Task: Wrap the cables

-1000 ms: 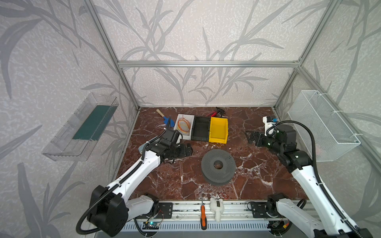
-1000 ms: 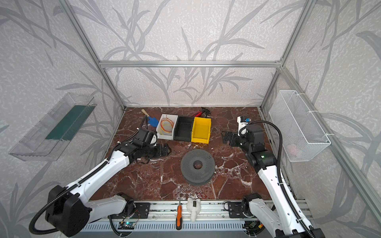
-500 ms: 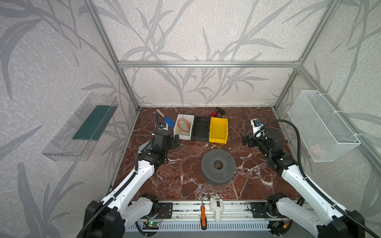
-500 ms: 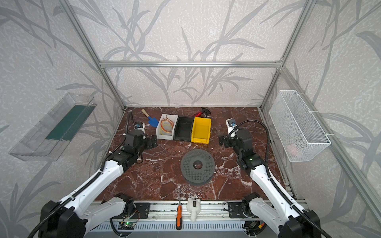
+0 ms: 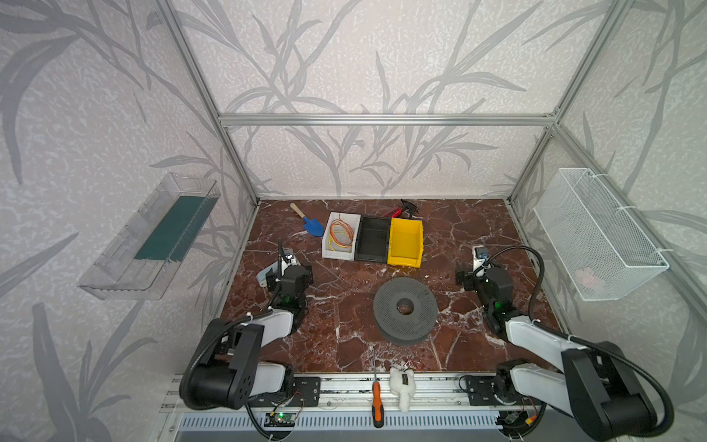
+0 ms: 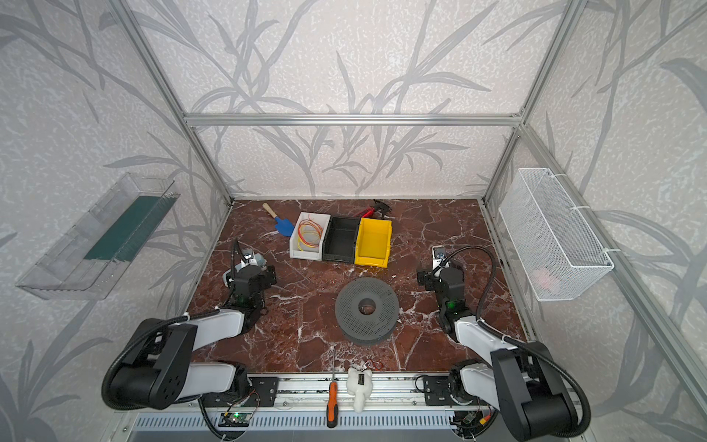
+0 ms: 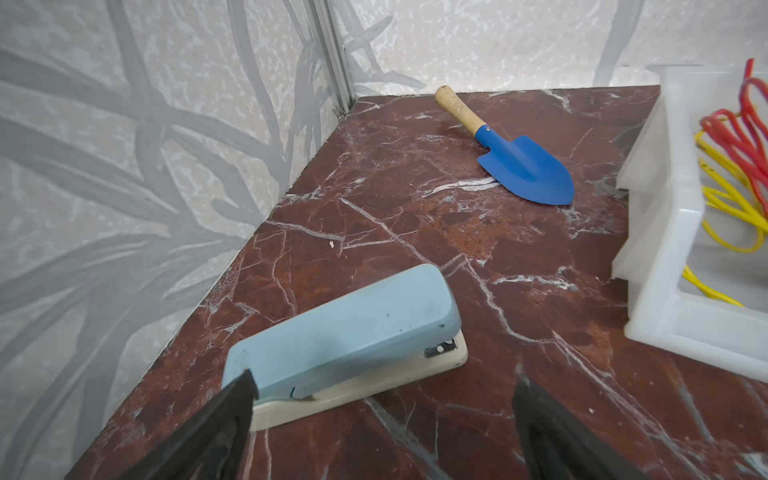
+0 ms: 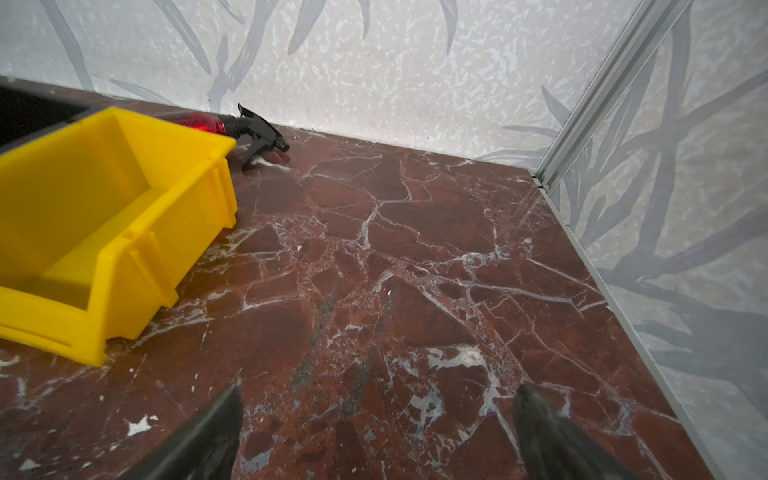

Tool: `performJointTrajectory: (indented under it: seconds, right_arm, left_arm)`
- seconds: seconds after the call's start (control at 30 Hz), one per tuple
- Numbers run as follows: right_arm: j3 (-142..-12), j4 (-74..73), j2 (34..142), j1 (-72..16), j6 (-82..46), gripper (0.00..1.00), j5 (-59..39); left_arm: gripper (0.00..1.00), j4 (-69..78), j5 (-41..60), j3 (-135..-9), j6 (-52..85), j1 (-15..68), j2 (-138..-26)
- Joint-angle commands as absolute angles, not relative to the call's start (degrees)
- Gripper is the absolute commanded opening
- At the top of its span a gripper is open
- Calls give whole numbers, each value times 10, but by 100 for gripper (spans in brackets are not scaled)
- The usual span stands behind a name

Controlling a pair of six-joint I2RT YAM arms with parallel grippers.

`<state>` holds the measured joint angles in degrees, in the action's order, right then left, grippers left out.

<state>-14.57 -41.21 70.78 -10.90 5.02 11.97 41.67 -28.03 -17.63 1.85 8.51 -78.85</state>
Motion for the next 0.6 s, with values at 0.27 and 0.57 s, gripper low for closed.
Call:
performJointTrajectory:
  seconds: [0.27,0.57]
  right_arm:
    - [-226,-471,871,-51,27,99,38]
    - [-217,-533,896,-50,31,99,24]
  left_arm:
    - [99,515,-207,-223,42,14,-890]
    - [99,574,-203,-202,31,16,-900]
